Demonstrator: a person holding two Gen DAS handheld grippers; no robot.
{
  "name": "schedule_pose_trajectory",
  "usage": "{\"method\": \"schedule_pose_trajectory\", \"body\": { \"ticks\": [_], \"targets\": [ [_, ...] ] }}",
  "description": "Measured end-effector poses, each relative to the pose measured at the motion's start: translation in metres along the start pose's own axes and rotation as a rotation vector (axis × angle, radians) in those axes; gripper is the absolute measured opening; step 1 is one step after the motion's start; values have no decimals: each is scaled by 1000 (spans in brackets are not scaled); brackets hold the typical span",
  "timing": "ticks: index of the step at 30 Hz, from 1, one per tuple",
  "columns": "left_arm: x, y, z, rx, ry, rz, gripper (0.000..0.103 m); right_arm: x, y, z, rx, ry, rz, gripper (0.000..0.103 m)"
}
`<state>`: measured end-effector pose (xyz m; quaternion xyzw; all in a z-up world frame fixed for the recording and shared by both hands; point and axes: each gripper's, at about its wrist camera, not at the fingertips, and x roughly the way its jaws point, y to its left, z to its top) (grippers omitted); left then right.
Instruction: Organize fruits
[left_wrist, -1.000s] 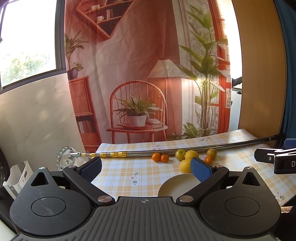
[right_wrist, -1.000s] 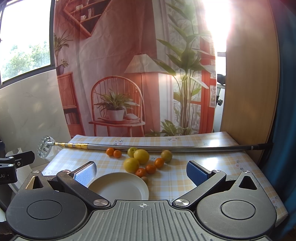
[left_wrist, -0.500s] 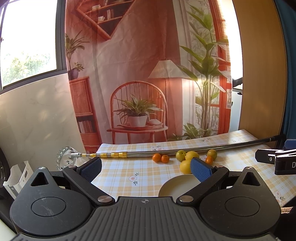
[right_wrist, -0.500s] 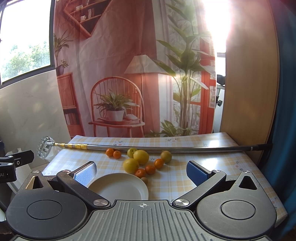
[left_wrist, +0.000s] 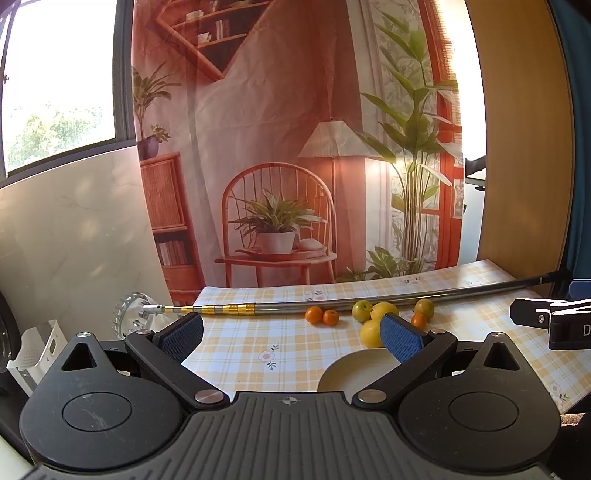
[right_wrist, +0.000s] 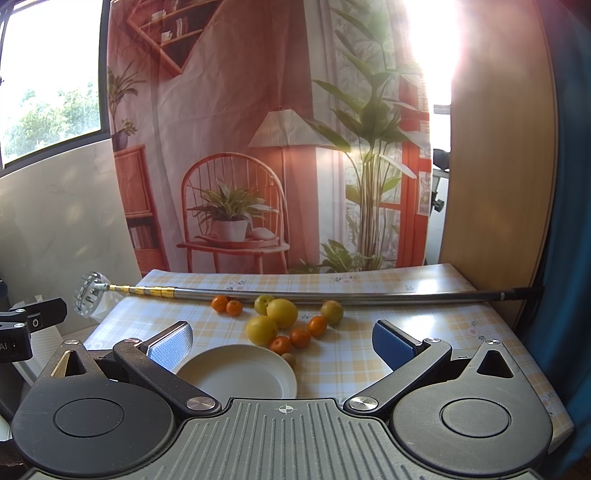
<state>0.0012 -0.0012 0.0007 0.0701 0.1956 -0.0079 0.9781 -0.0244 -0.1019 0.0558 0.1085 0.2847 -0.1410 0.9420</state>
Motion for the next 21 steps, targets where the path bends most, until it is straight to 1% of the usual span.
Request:
{"method": "schedule_pose_trajectory", "body": {
  "ticks": [21],
  "targets": [
    [1,-2,-2,-5,3,0,103,4,0,-1,0,1,1,103]
  ]
}}
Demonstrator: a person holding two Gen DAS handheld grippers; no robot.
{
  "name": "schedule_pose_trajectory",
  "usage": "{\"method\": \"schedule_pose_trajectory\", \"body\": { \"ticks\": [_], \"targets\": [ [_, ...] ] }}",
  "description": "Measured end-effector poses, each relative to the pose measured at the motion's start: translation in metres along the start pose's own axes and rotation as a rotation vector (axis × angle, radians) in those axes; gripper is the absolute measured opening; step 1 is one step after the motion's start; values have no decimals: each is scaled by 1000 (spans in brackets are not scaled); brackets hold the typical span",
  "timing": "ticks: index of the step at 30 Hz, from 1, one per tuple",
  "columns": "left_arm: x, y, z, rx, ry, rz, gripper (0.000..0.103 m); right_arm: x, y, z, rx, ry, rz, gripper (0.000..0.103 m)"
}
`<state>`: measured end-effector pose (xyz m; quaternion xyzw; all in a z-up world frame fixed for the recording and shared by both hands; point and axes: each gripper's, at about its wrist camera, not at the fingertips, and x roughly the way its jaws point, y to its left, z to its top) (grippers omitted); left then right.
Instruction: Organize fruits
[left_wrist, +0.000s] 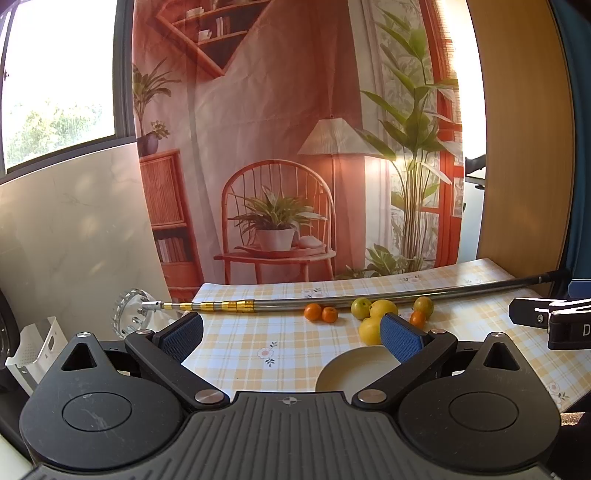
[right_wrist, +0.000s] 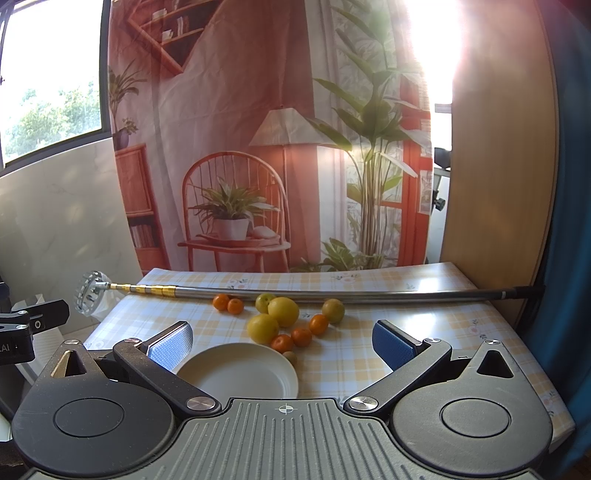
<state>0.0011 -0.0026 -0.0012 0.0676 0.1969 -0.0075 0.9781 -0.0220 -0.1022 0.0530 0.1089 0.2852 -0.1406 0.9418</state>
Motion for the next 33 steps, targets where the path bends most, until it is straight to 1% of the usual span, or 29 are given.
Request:
{"method": "schedule_pose_trajectory", "body": {
  "ticks": [5,9,12,14,17,19,21,28,33],
  "targets": [
    [-1,0,2,15,-8,5,103,-1,-1,5,1,0,4,103],
    [-3,0,8,67,-75,34,103,1,-7,10,11,-24,-7,103],
    [6,1,15,81,-84,52,103,11,-15,18,15,-43,-2,103],
    [17,5,20,62,-60,30,103,19,-19,25,5,-63,-15,103],
    [40,13,26,7,7,-8,103,34,-27,35,-6,-82,-21,103],
    [57,20,27,-32,38,-28,103,47,-32,40,-14,-82,-16,103],
    [74,24,25,-49,60,-27,103,62,-36,43,-24,-70,-9,103],
    [129,32,16,-39,133,-33,102,120,-40,35,-62,1,33,103],
    [163,34,5,-25,185,-52,102,156,-35,19,-79,49,40,103]
  ]
}}
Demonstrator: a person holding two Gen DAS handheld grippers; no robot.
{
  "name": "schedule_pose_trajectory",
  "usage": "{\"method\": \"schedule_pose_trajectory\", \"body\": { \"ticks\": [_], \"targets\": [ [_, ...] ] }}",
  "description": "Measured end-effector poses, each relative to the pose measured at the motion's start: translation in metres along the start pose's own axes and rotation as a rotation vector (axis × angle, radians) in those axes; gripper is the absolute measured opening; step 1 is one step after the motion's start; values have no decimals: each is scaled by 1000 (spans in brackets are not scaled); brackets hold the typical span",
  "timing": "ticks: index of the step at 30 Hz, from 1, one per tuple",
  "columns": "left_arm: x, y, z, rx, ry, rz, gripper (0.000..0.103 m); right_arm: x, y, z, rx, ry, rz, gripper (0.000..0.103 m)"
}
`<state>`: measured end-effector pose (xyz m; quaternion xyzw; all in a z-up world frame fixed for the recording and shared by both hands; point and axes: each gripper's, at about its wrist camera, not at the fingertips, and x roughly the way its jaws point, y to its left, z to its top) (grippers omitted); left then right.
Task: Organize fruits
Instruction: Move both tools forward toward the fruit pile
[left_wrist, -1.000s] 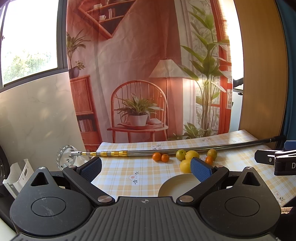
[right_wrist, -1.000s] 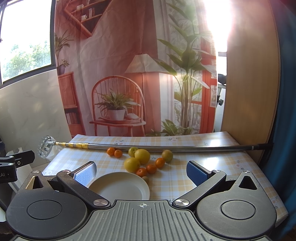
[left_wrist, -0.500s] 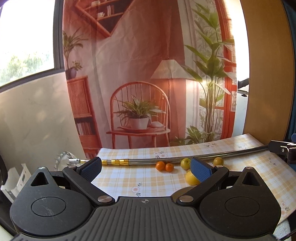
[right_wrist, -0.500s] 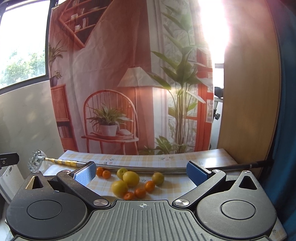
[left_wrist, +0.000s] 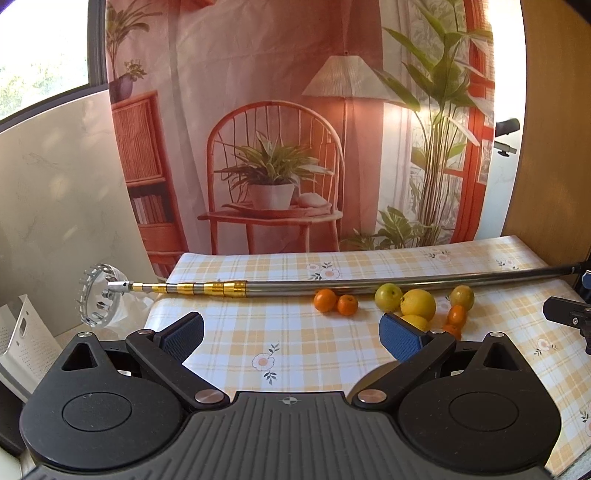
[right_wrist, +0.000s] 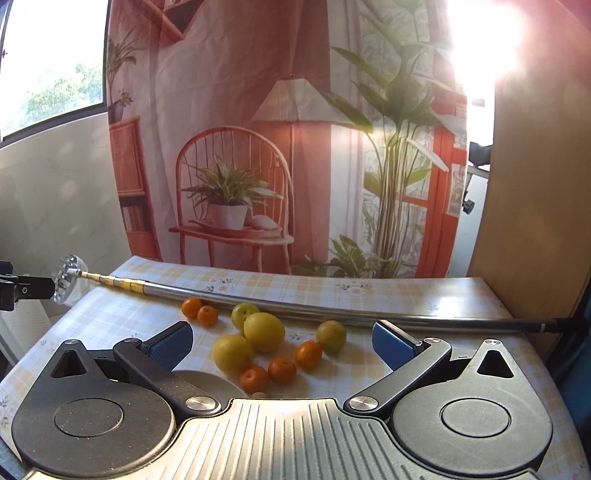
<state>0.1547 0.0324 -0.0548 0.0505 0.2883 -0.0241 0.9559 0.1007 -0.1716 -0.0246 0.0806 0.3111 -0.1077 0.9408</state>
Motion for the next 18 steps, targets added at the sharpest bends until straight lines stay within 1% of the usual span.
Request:
{"method": "schedule_pose_trajectory", "body": {
  "ticks": [2,4,6,9,14,18],
  "targets": [
    [14,3,-3,-13,35,-11,100,15,1,-5,-1,25,6,103],
    [29,8,-6,-31,77,-24,95,28,1,-9,-4,50,7,103],
    [43,12,-10,-48,115,-32,94,39,1,-13,-6,70,10,103],
    [59,20,-13,-70,152,-40,92,53,1,-16,0,93,12,103],
    [75,28,-6,-77,182,-39,90,74,-3,-13,28,123,4,103],
    [87,30,6,-75,184,-51,89,87,-7,-8,53,131,0,103]
  ]
}}
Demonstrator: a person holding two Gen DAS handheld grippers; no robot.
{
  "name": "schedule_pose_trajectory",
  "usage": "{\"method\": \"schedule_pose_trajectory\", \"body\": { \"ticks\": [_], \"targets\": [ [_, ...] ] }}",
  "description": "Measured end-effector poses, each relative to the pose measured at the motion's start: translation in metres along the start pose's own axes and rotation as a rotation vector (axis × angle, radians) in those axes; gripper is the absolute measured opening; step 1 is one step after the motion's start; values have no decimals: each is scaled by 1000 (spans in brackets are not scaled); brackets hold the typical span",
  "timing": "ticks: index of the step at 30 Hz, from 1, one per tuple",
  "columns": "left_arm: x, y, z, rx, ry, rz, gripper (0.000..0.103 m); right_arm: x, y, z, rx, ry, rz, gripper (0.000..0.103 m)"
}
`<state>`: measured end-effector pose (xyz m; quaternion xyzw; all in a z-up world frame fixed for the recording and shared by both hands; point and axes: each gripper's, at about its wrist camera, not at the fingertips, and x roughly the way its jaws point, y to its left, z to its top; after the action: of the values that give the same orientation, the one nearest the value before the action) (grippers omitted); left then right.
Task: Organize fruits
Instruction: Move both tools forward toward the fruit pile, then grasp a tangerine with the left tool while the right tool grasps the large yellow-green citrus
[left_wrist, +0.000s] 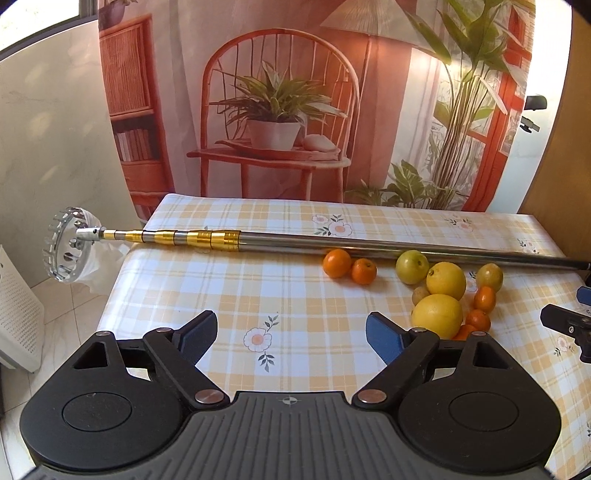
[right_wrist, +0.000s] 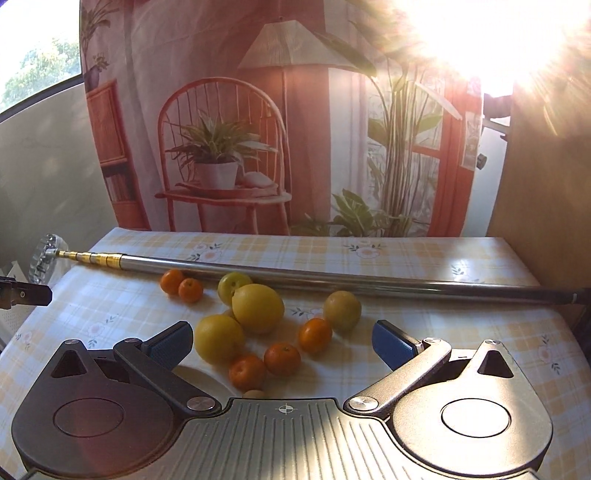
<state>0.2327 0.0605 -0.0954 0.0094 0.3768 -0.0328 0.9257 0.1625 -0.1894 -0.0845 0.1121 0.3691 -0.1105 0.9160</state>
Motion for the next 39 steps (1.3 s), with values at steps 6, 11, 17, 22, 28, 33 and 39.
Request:
{"method": "schedule_pose_trajectory", "body": {
  "ticks": [6,11,17,22,28,33,39],
  "targets": [
    [23,-1,23,2,-4,-43,89,17,-8,10,40,15,1,103],
    [59,-7,37,-3,37,-79,88,35,-15,12,67,50,-7,103],
    [122,-8,55,-171,144,-176,75,54,-24,11,96,79,-22,103],
    [173,-5,59,-361,249,-229,59,68,-28,8,99,107,-35,103],
    [199,-4,56,-482,291,-240,55,77,-34,3,109,131,-39,103],
    [209,-8,57,-491,293,-232,52,83,-40,0,138,144,-37,103],
    [218,-13,61,-459,288,-197,40,85,-42,-1,149,147,-40,102]
  ]
}}
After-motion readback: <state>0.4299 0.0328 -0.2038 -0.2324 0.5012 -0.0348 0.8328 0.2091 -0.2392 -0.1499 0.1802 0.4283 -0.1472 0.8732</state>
